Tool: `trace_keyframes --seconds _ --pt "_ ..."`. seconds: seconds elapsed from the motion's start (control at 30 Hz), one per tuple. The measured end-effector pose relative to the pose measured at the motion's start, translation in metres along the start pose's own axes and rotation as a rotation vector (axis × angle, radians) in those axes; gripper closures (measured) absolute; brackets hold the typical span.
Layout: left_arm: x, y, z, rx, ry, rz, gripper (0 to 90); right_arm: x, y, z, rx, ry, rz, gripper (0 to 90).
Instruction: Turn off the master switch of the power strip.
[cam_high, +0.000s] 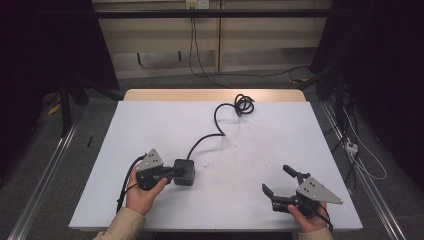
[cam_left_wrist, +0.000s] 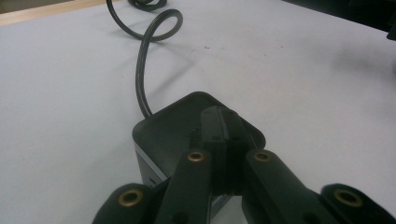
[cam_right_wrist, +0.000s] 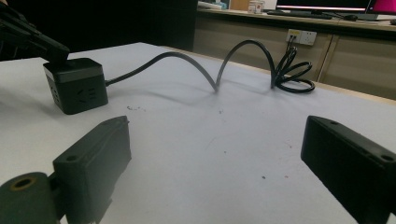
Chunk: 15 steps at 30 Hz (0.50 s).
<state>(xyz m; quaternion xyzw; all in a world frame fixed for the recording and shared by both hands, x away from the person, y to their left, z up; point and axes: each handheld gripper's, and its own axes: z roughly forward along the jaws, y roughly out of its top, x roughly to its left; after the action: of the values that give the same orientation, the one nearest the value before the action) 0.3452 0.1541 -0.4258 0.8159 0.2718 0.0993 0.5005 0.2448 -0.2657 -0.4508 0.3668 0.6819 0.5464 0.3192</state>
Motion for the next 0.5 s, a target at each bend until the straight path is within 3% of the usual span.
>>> trace_keyframes --seconds 0.5 --pt "0.0008 -0.0015 -0.0006 -0.021 -0.006 -0.027 90.0 -0.0006 0.0002 0.0 -0.001 0.002 0.0 8.0"
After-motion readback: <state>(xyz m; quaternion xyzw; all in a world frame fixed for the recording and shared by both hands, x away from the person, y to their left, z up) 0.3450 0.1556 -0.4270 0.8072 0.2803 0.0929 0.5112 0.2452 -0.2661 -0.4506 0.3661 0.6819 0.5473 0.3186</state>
